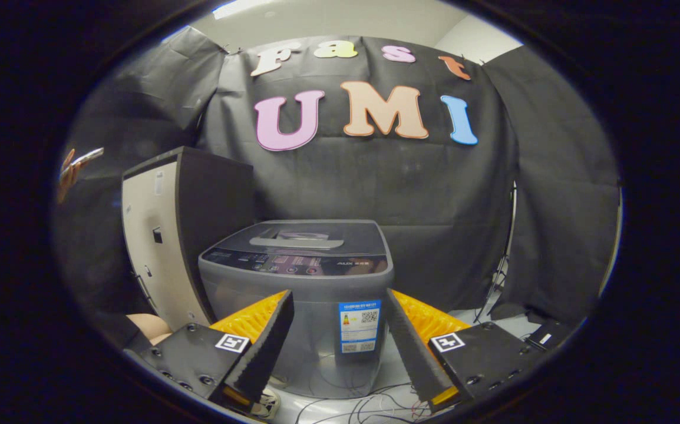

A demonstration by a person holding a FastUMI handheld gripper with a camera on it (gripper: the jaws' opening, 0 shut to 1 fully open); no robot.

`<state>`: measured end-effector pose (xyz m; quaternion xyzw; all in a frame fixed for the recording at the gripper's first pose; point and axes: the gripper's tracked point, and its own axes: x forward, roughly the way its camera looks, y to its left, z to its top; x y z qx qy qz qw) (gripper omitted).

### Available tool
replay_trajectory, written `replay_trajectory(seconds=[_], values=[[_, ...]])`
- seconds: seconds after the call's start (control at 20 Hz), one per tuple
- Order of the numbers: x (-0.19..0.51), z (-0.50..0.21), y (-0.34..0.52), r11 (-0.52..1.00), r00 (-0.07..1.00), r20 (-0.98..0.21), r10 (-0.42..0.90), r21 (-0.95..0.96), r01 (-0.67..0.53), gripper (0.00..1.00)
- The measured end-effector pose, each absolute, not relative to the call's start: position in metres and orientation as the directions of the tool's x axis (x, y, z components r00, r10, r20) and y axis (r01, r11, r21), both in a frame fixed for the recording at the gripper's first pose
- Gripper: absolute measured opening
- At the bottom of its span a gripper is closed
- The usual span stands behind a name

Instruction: Put the clothes into the washing machine and then close the washing machine lid.

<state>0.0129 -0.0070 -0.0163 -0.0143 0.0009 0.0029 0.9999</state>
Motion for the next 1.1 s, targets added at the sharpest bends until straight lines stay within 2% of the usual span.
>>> replay_trajectory(seconds=[0.3,1.1], values=[[-0.004,-0.006,-0.007,1.0,0.999,0.048,0.009,-0.021,-0.008,0.96],[-0.002,-0.012,-0.005,1.0,1.0,0.027,0.009,-0.027,-0.008,0.96]])
